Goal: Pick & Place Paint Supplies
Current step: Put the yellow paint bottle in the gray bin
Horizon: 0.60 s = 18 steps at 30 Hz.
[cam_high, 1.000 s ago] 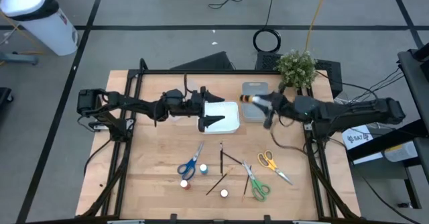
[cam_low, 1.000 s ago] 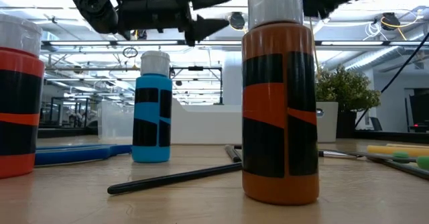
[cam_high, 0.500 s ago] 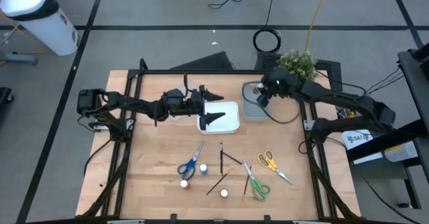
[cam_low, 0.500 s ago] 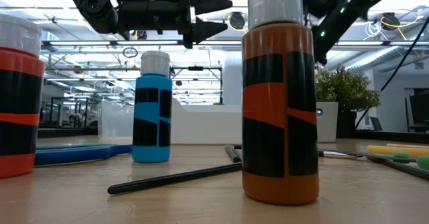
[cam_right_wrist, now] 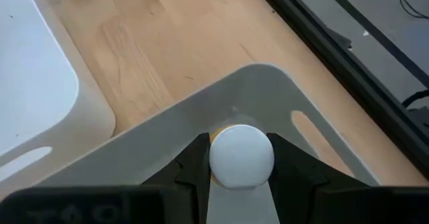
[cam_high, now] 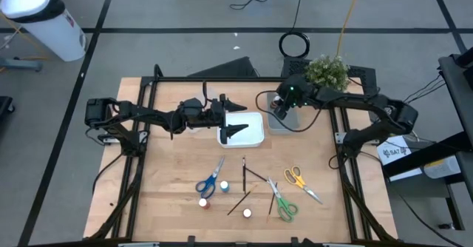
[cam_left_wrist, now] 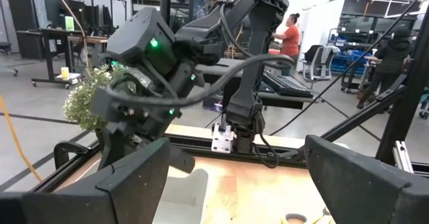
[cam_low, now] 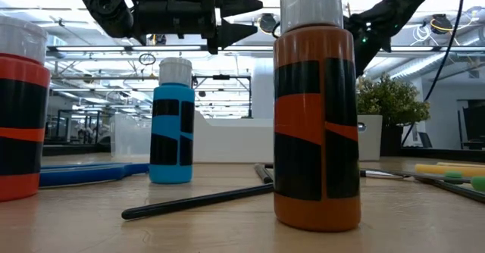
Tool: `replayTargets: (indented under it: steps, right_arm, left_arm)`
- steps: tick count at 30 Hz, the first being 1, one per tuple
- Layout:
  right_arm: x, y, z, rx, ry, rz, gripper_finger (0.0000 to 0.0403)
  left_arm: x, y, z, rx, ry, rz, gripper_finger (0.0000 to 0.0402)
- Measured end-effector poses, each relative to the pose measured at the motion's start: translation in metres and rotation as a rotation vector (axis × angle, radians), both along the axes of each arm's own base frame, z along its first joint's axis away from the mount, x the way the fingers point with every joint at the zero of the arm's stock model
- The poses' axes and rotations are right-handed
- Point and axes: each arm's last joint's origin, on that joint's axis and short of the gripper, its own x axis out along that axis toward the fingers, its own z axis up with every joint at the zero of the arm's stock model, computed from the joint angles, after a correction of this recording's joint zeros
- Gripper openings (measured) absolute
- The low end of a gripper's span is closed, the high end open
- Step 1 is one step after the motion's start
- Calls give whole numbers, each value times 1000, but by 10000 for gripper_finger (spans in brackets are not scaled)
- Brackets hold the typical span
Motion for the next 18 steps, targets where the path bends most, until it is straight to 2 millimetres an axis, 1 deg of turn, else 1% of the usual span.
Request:
replayTargets:
  steps: [6,12,14,18]
  right_arm:
    - [5,-3,-7,1,6,0,105]
    - [6,-4,-9,-6,9,6,109]
    - [6,-4,-9,-9,5,5,137]
    - [5,-4,-4,-21,-12,5,212]
  left_arm:
    - [0,0,0,0,0,0,349]
    - [0,0,-2,-3,15,0,349]
    - [0,0,-2,-4,16,0,349]
    - [0,0,-2,6,17,0,349]
